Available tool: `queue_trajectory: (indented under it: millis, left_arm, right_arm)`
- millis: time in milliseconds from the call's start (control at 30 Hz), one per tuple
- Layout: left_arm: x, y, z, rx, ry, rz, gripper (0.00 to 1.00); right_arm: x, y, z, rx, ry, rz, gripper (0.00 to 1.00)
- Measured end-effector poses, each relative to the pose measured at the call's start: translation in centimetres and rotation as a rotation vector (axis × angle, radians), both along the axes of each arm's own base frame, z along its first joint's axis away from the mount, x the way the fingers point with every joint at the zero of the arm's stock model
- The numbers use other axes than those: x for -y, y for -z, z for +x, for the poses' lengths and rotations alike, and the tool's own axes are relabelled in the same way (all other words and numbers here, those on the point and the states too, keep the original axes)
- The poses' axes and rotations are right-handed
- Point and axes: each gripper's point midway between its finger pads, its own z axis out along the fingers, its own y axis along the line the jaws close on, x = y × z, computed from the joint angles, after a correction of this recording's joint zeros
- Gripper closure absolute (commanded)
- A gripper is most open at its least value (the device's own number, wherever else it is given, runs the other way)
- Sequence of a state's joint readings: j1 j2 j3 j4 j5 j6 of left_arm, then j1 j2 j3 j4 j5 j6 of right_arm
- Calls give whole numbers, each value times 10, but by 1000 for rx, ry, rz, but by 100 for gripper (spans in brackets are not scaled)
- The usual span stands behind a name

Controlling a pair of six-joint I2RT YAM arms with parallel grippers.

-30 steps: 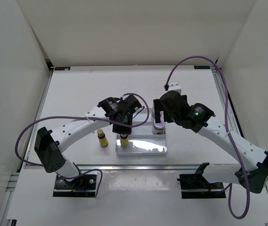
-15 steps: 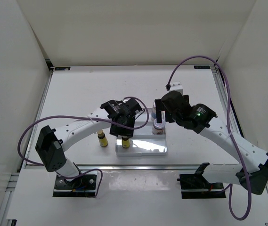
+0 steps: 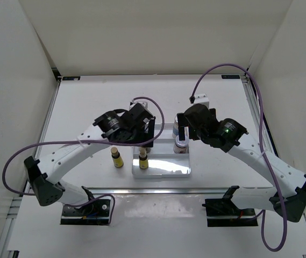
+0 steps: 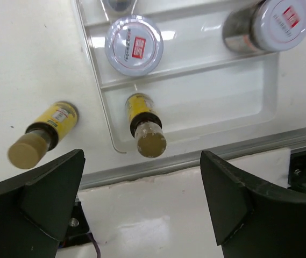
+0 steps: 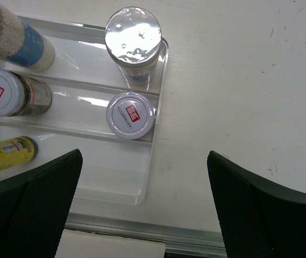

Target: Organize the condiment bottles

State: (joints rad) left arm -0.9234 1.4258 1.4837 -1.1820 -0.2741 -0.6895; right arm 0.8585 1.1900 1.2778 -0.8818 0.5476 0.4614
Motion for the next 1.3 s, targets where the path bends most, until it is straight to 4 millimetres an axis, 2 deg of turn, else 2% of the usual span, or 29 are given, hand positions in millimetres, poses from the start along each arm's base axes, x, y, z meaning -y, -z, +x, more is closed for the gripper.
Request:
queue_trajectory:
  millis: [133, 200, 367, 500, 600, 733, 867, 1233, 1300]
  left_arm:
    - [-18, -24, 2, 73, -34, -49, 0]
    - [-39, -27, 6, 85, -92, -63, 0]
    - [-101, -17, 19, 75, -294, -43, 0]
    - [-121, -4, 22, 38, -365, -31, 0]
    - [-126, 13, 22, -23, -384, -13, 1]
    - [-122, 38, 19, -114, -369, 6, 5]
    - [-116, 55, 13, -176, -350, 6, 6]
    - [-109, 69, 8, -225, -326, -9, 18]
    - [-109, 71, 8, -236, -328, -6, 27]
  right_arm:
    - [0, 0, 0, 0, 0, 0, 0]
    - [0, 0, 0, 0, 0, 0, 0]
    - [0, 1, 0, -1, 0, -1, 0]
    - [1, 3, -1, -6, 0, -6, 0]
    - [1, 5, -1, -10, 0, -11, 0]
    - [2, 6, 0, -11, 3, -13, 0]
    - [3, 8, 0, -15, 6, -17, 0]
    - [4, 17, 4, -39, 18, -38, 0]
    - [5, 19, 4, -44, 20, -42, 0]
